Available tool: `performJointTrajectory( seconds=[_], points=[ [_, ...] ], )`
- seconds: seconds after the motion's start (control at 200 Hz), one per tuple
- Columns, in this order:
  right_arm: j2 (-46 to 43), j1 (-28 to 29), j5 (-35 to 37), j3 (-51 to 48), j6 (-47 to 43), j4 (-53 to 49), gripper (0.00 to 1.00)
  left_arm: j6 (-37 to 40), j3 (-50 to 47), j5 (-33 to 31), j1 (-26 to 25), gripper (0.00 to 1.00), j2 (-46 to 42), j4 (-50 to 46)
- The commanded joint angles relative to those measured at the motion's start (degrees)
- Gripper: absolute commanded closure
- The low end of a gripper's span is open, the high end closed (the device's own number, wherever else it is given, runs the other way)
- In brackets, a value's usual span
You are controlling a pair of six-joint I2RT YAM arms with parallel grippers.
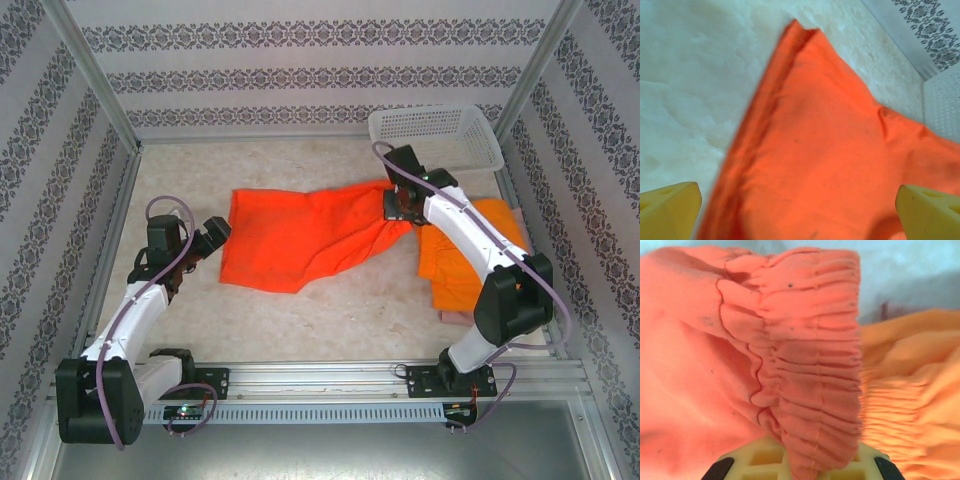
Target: Fold and stack the shorts
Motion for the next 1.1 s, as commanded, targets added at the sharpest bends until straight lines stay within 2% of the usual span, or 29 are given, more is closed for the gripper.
performJointTrajectory(
  seconds=[0.0,0.18,0.375,0.5,0.579,0.634,0.659,0.689,0.769,0.834,0.919,0.969,1.094],
  points=[
    [2.59,1.05,9.74,8.85,-4.24,-14.4,1.0,0.34,0.92,1.03,0.7,0.0,-0.03,-1.48],
    [10.08,6.83,15.66,23.41,-3.4,-23.19,1.0,-0.65,-0.55,2.27,0.77,0.0,0.77,0.41],
    [24.08,15.1,14.83,43.27,1.36,-33.21,1.0,-1.3,-2.12,3.29,0.77,0.0,1.84,2.12],
    [34.73,19.3,7.6,58.22,7.15,-37.28,1.0,-1.54,-2.57,3.58,0.77,0.0,2.11,2.78],
    [39.99,21.82,1.39,63.78,9.49,-35.0,0.96,-1.78,-2.75,3.93,0.82,0.0,2.24,3.37],
    [42.94,23.22,-5.76,65.8,10.73,-31.22,0.92,-2.01,-2.74,4.18,0.86,0.0,2.37,3.54],
    [43.88,23.6,-9.82,65.9,11.38,-28.77,0.89,-2.2,-2.72,4.41,0.86,0.0,2.23,3.71],
    [44.72,24.03,-14.79,65.62,12.51,-25.72,0.81,-2.34,-2.73,4.54,0.86,0.0,2.05,3.88],
    [44.73,24.1,-29.32,63.34,15.62,-17.43,0.46,-2.86,-2.49,5.63,0.86,0.0,1.08,4.56],
    [41.6,23.89,-36.31,59.13,17.0,-10.93,0.35,-3.94,-1.54,8.07,0.95,0.0,-0.24,4.99],
    [33.39,23.19,-37.02,49.34,16.73,-2.26,0.24,-6.05,-0.12,10.6,0.95,0.0,-2.25,5.94],
    [27.7,21.95,-35.95,40.05,17.67,4.33,0.17,-7.31,0.82,11.62,0.95,0.0,-2.98,6.49],
    [14.58,15.7,-33.49,16.27,22.75,17.99,0.12,-11.57,2.23,12.97,-0.73,0.0,-1.54,10.36]
  ],
)
